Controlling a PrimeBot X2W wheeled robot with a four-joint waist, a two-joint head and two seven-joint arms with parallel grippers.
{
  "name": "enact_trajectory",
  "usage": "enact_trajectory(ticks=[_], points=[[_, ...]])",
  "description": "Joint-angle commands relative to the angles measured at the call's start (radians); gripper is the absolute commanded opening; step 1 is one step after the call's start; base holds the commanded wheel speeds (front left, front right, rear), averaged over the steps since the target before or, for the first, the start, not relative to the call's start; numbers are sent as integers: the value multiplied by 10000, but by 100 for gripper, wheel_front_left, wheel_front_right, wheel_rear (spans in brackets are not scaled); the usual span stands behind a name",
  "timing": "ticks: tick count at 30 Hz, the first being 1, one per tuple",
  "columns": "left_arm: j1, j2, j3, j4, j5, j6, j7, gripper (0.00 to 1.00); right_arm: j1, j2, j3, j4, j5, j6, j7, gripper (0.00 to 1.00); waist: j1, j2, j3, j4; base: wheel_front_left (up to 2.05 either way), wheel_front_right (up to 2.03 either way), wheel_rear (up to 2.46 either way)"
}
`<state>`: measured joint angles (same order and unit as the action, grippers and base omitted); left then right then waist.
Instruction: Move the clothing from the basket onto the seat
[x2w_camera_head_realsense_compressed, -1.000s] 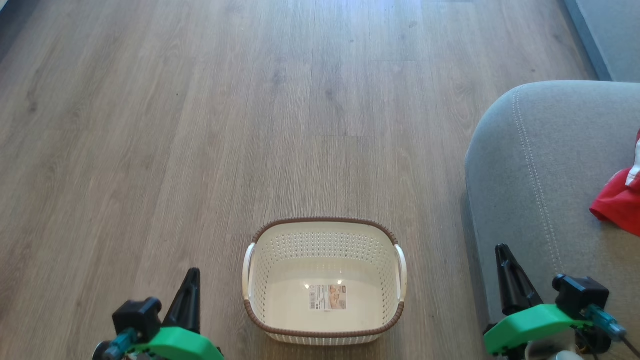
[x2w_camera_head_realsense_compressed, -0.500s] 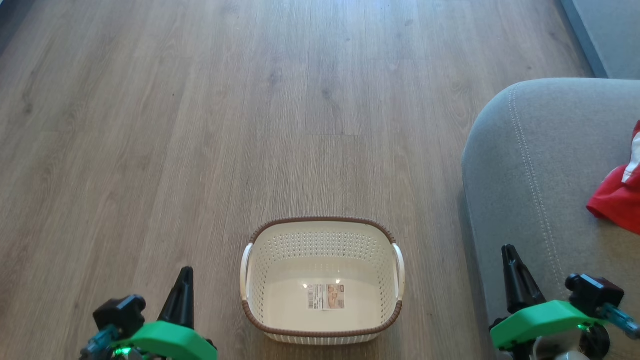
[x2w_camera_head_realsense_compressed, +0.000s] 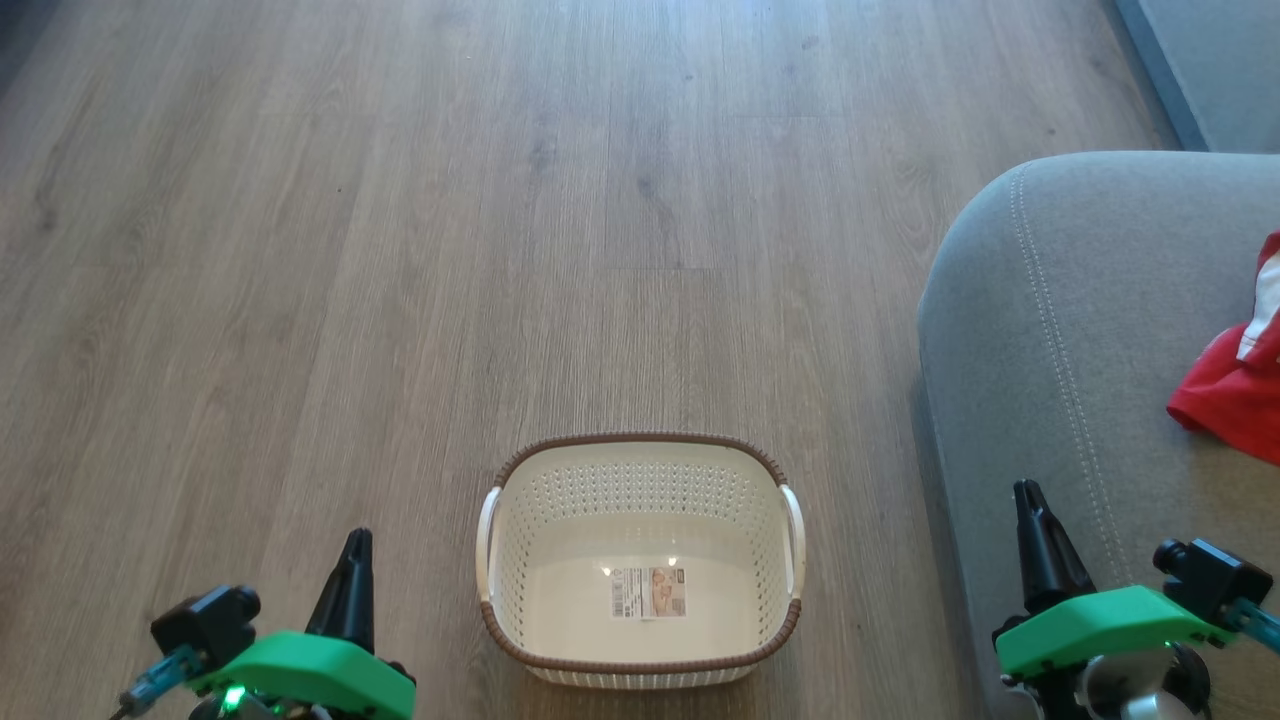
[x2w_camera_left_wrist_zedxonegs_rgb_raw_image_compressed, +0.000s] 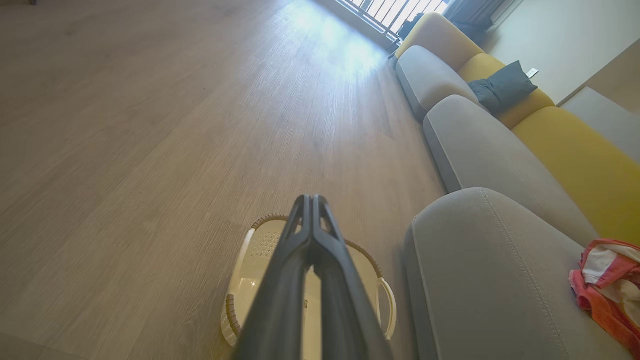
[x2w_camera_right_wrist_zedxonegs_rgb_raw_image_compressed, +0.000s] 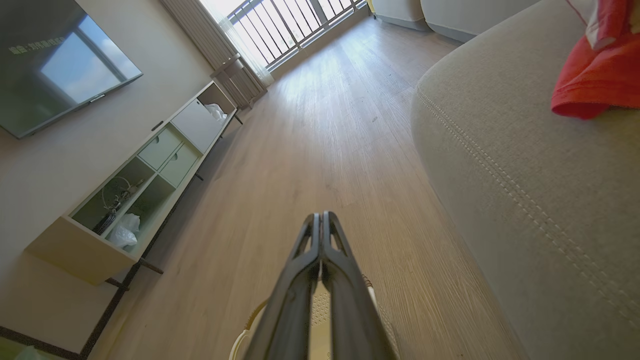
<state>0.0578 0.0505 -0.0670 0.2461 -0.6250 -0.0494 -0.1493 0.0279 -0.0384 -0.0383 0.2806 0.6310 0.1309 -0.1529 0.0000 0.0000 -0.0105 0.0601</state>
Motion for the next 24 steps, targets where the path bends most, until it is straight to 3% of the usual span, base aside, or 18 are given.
enact_trajectory(ticks=[1,24], points=[[-576,10,176,-264,-204,-62,39,0,-497,-70,-26,-340,216,-1,77,0,0,0,1,-4,0,0,0],[-861,10,603,-196,-2740,-259,717,0,-724,-86,-215,-345,2733,-1,754,0,0,0,36,-161,0,0,0]])
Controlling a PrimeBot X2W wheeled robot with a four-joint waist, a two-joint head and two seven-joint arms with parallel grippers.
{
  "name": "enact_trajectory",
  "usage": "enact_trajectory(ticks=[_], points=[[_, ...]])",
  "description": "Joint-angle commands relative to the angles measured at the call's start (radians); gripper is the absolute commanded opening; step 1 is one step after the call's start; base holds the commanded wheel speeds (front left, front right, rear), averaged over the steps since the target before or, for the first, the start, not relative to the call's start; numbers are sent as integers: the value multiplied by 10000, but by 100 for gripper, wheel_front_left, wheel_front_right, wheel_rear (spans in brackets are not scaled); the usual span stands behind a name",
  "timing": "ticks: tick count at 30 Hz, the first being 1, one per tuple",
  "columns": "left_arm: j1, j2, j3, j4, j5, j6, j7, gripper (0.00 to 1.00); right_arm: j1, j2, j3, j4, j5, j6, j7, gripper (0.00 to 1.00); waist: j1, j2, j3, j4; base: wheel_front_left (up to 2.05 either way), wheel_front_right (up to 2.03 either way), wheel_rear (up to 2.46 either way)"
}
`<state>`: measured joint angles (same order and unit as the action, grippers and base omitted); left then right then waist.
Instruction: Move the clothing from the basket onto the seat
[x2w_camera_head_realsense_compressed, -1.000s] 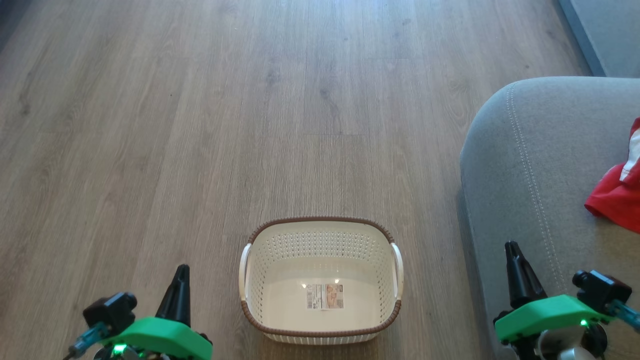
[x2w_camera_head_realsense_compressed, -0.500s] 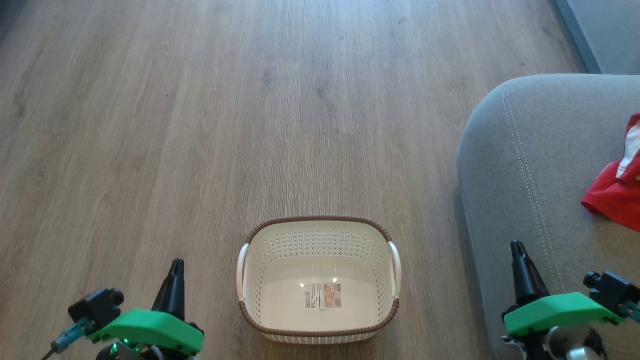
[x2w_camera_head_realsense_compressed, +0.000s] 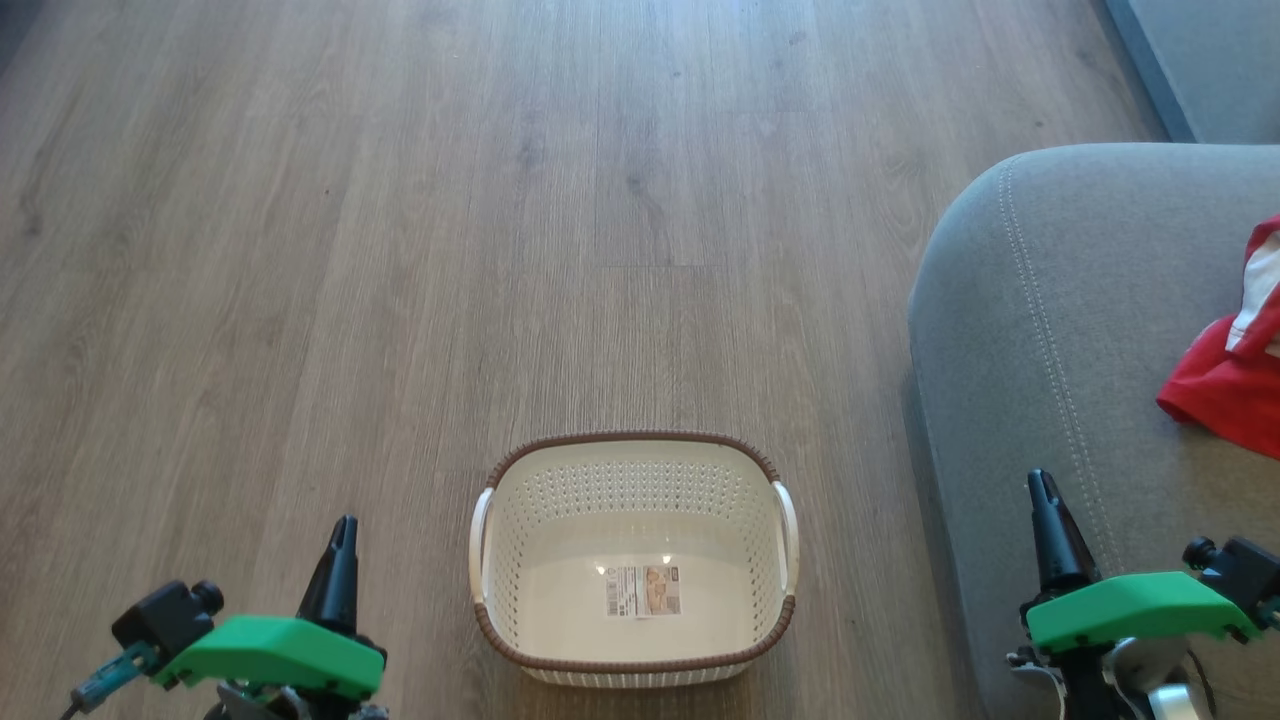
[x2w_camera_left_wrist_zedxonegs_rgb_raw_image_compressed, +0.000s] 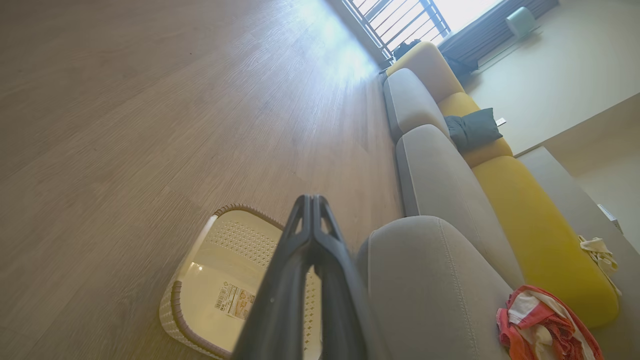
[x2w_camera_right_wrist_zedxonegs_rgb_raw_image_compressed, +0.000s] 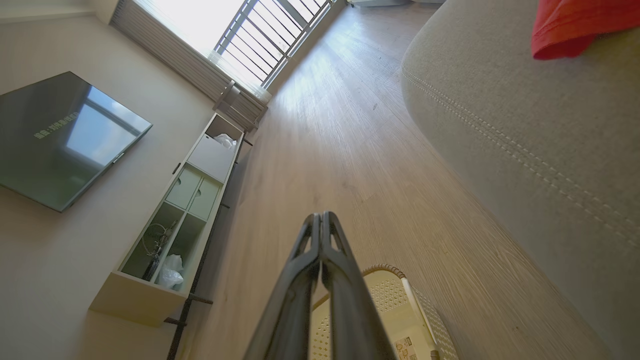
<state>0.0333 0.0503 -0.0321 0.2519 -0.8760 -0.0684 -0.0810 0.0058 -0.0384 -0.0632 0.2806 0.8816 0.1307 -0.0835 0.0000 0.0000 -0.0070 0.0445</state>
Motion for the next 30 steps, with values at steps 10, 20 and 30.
enact_trajectory(ticks=[10,20,30], points=[[-740,12,440,-224,-1331,-155,330,0,-601,-93,-49,-347,1321,1,356,0,0,0,17,-73,0,0,0],[-851,11,608,-198,-2319,-232,595,0,-690,-99,-124,-349,2301,1,621,0,0,0,31,-134,0,0,0],[-975,10,795,-168,-3420,-318,891,0,-788,-105,-208,-351,3394,1,917,0,0,0,46,-203,0,0,0]])
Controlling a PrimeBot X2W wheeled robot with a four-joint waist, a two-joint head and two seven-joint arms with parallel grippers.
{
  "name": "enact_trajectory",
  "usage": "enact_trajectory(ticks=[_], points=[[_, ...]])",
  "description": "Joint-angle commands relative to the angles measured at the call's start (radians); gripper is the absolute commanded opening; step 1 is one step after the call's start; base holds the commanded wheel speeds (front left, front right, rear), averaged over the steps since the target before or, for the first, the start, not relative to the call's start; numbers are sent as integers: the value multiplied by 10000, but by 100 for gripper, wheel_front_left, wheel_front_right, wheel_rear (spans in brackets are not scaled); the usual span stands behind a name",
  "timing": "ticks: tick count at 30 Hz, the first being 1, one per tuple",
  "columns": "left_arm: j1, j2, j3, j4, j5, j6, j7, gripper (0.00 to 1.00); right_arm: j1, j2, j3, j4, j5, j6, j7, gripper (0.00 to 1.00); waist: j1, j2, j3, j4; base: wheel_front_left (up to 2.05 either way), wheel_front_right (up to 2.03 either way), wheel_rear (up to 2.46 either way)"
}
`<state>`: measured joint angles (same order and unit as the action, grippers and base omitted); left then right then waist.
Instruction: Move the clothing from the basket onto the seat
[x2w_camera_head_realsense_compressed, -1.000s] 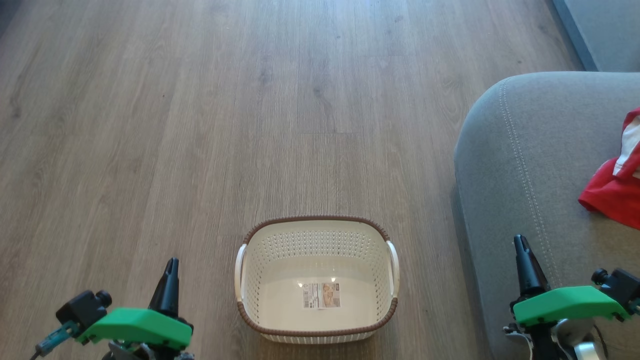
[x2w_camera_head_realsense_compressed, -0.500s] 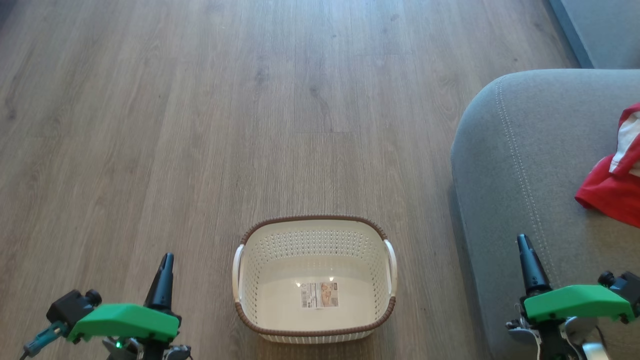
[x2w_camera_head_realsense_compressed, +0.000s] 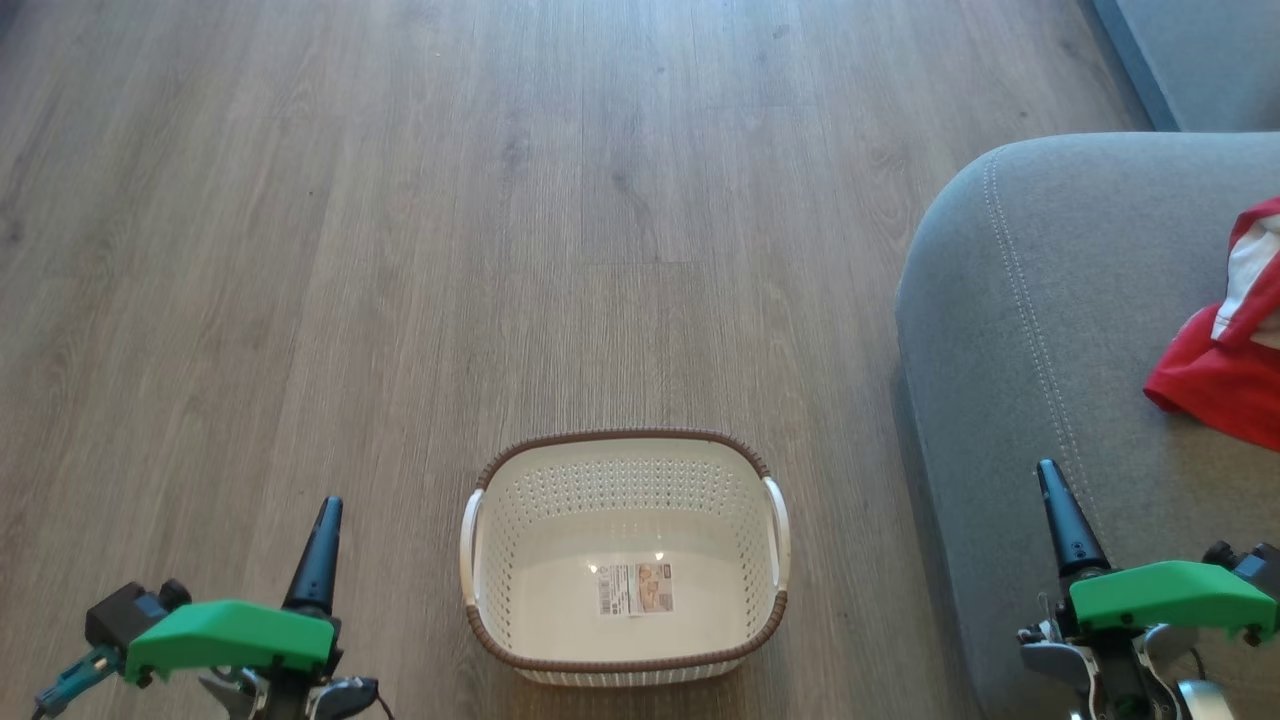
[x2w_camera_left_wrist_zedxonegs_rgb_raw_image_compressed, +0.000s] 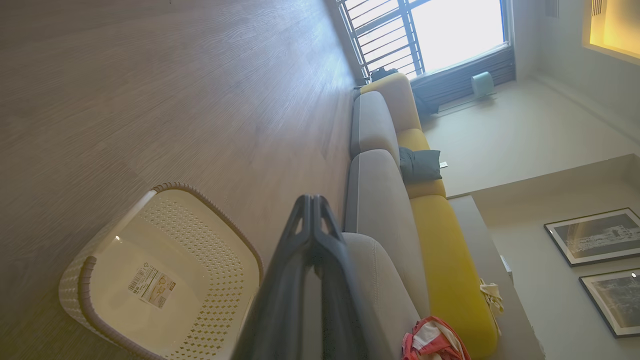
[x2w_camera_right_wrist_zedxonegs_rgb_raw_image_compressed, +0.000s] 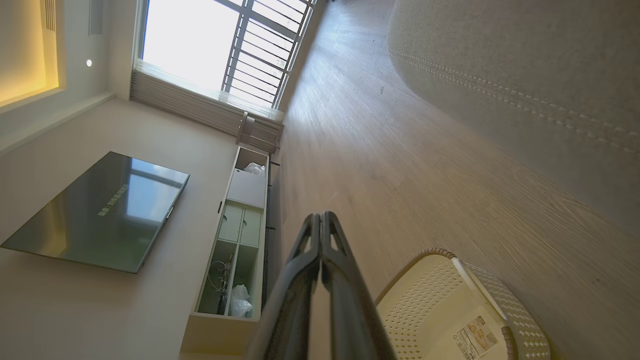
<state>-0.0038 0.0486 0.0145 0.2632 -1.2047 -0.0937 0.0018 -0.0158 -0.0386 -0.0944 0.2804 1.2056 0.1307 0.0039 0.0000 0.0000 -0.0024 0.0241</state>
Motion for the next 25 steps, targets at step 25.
enact_trajectory(ticks=[25], points=[[-926,25,815,-205,-2993,-288,833,0,-828,-118,-113,-355,2992,0,811,0,0,0,40,-176,0,0,0]])
